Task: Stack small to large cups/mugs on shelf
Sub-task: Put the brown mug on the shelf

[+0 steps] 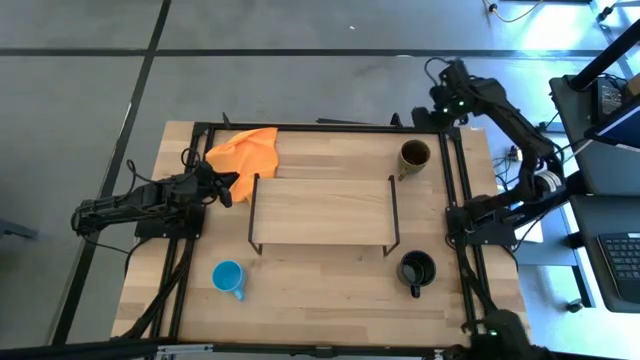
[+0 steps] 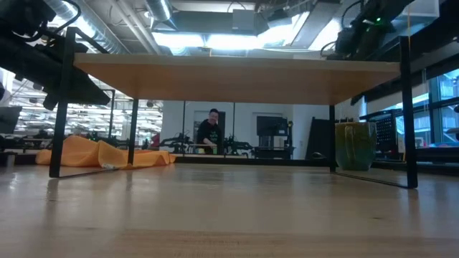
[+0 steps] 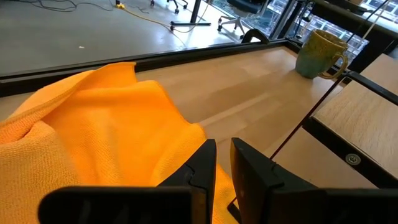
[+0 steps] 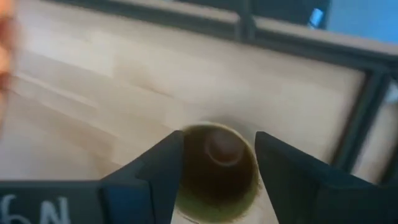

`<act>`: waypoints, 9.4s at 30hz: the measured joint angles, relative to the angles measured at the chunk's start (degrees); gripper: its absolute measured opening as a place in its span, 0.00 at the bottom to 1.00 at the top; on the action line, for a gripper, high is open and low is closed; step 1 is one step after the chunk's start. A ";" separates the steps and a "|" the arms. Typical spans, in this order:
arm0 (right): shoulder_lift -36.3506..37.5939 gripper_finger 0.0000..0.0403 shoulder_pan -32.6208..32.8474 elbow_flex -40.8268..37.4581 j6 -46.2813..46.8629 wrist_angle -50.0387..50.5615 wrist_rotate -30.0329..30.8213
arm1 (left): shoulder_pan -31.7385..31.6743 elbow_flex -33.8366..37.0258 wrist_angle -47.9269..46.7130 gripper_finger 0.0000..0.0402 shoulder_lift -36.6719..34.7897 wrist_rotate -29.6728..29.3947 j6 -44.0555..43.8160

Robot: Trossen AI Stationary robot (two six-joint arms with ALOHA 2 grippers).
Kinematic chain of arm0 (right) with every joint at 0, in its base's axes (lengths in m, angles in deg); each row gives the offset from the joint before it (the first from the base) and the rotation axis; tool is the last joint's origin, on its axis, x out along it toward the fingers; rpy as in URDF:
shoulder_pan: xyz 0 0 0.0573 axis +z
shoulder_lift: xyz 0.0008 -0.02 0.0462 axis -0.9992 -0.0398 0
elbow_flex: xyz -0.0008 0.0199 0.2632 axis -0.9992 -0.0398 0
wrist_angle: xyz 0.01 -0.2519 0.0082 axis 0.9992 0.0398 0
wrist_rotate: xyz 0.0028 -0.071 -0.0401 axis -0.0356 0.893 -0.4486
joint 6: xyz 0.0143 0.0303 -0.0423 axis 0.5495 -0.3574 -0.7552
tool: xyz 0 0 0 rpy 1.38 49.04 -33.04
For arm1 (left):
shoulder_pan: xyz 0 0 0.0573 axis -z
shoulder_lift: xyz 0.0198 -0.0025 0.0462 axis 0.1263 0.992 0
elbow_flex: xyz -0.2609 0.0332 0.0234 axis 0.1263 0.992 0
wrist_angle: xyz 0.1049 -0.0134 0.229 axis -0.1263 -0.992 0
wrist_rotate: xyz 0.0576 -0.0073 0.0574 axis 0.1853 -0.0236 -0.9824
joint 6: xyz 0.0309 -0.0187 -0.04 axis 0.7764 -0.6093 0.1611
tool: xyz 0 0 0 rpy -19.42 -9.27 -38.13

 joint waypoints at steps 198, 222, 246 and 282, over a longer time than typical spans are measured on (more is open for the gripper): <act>-0.97 0.50 29.64 -4.83 70.15 19.61 33.20 | 0.00 0.04 -0.26 0.10 -0.02 7.54 -5.35; -0.93 0.50 33.90 -11.85 91.89 16.59 30.13 | -0.01 0.07 -0.24 0.10 -0.01 9.54 -7.06; -0.84 0.50 35.94 -11.78 96.93 13.51 37.13 | 0.00 0.07 -0.26 0.10 0.00 11.06 -7.34; -0.95 0.50 30.72 -18.05 89.55 0.83 36.22 | 0.00 0.07 -0.31 0.10 0.02 11.82 -7.32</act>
